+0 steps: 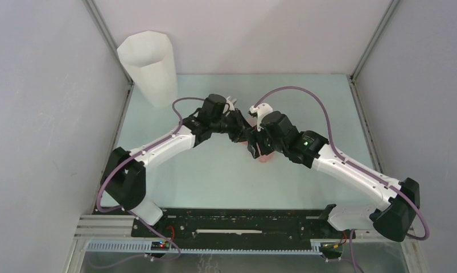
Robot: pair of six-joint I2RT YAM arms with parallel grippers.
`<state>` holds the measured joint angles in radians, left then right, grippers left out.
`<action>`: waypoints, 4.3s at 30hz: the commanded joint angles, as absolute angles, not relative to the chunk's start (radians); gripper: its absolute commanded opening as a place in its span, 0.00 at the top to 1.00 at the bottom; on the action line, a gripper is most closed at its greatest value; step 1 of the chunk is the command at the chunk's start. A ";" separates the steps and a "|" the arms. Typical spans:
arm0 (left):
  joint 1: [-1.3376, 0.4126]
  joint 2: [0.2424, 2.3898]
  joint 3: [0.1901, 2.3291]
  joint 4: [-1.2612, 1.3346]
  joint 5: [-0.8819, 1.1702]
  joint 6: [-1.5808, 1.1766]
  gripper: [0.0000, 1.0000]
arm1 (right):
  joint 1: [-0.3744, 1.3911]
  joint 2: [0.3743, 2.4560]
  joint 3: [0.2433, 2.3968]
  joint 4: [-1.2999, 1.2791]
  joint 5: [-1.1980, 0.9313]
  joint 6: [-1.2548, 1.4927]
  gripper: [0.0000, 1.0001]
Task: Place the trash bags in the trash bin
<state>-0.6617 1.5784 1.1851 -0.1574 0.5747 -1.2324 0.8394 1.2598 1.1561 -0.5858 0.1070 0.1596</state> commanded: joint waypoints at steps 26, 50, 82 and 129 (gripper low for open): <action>-0.485 1.441 1.345 -0.694 0.425 -0.738 0.12 | 0.597 1.232 1.019 -0.418 -0.279 0.206 0.98; -0.471 1.080 1.120 -0.620 0.150 -0.659 0.06 | 0.100 1.349 0.978 -0.229 -1.018 0.958 1.00; -0.492 1.983 1.548 -0.461 0.721 -0.569 0.13 | -0.086 1.513 0.864 -0.417 -0.798 0.481 1.00; -0.604 1.401 1.680 -0.873 -0.234 -0.708 1.00 | 0.244 1.022 1.253 -0.667 -0.414 0.530 1.00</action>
